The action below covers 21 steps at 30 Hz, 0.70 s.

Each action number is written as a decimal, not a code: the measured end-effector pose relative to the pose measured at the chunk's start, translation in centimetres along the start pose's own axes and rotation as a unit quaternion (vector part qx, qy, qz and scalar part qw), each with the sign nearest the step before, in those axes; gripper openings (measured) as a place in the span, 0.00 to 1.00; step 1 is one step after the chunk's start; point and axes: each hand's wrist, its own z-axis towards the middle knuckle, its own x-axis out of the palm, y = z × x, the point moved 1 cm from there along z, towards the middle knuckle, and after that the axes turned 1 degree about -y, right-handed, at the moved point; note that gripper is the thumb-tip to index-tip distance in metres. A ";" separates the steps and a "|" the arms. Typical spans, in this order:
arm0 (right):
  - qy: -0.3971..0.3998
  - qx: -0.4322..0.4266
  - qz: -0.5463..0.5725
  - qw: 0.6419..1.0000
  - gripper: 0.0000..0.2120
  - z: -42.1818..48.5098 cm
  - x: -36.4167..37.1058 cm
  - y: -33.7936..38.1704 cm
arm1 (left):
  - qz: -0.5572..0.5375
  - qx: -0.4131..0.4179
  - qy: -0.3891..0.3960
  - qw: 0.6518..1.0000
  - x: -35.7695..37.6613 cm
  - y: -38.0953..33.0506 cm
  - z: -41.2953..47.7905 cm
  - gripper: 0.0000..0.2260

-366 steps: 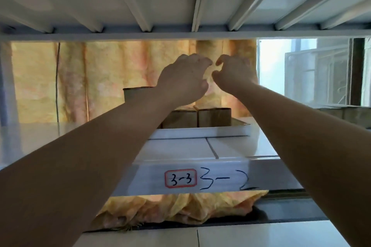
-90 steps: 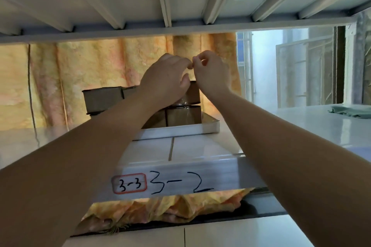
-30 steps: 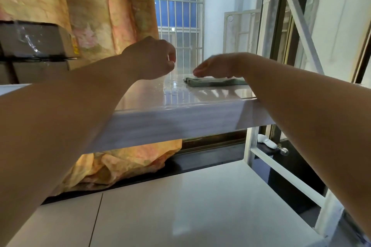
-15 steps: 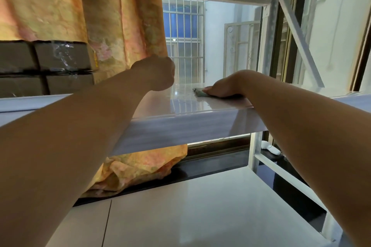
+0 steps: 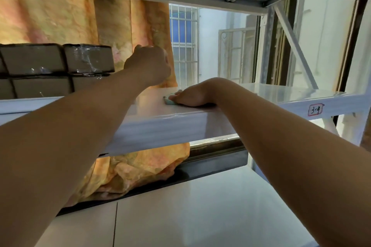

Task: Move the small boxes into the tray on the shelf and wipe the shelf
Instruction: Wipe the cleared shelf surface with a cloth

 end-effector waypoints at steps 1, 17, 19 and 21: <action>0.002 -0.007 0.000 1.000 0.31 -0.2 0.0 0.6 | -0.004 0.002 0.000 1.000 0.2 0.2 0.0 0.12; -0.021 -0.158 -0.055 0.986 0.26 -0.1 0.3 1.3 | -0.019 0.020 0.104 0.994 -0.2 -0.3 -1.7 0.11; -0.016 -0.168 -0.044 0.985 0.25 -0.7 0.0 0.7 | -0.014 0.028 0.103 0.994 -0.3 -0.7 -1.8 0.11; -0.017 -0.188 -0.043 0.981 0.26 -1.3 0.0 0.2 | -0.004 0.043 0.112 0.993 -0.3 -1.3 -1.8 0.10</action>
